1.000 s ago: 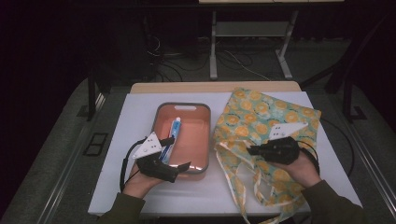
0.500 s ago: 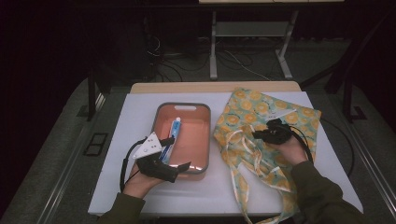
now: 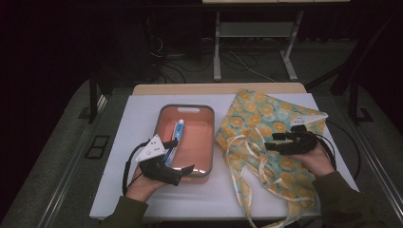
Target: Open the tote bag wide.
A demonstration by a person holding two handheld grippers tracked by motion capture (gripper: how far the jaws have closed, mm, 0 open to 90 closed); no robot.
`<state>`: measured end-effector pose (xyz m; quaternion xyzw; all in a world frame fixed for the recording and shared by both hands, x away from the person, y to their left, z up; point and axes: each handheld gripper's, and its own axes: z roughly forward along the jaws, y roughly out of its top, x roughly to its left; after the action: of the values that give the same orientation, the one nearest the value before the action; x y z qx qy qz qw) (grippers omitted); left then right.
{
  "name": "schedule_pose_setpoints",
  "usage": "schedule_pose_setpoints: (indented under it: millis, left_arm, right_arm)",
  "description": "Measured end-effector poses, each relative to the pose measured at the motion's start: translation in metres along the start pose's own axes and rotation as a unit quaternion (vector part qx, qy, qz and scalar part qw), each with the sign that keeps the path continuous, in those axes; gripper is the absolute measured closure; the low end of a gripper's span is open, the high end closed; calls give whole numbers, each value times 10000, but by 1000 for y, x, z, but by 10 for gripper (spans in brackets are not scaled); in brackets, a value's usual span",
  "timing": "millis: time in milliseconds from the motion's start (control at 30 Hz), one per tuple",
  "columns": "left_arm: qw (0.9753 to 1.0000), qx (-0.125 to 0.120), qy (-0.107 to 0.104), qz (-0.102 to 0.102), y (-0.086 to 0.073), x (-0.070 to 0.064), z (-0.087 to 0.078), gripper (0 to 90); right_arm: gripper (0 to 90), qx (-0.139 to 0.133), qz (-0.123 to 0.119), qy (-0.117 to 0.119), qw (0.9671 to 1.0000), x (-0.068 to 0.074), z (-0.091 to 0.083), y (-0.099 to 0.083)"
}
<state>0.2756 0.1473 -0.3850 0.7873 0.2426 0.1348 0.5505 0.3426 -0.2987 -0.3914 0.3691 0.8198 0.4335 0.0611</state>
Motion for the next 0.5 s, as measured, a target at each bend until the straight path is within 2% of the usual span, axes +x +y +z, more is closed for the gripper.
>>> schedule_pose_setpoints:
  millis: [133,300,433,500]
  left_arm:
    - [10000,-4,-3,-2,0,0,0,0]
    - [10000,-6,-5,5,0,0,0,0]
    - [10000,-3,-4,7,0,-1,0,0]
    - [10000,-4,-5,9,0,-1,0,0]
  right_arm:
    - [344,51,-234,220,9995,20,-16,-13]
    - [300,263,-445,489,9975,41,-23,-34]
    - [270,527,-566,474,9959,53,-24,-48]
    - [291,632,-612,502,9949,56,-25,-56]
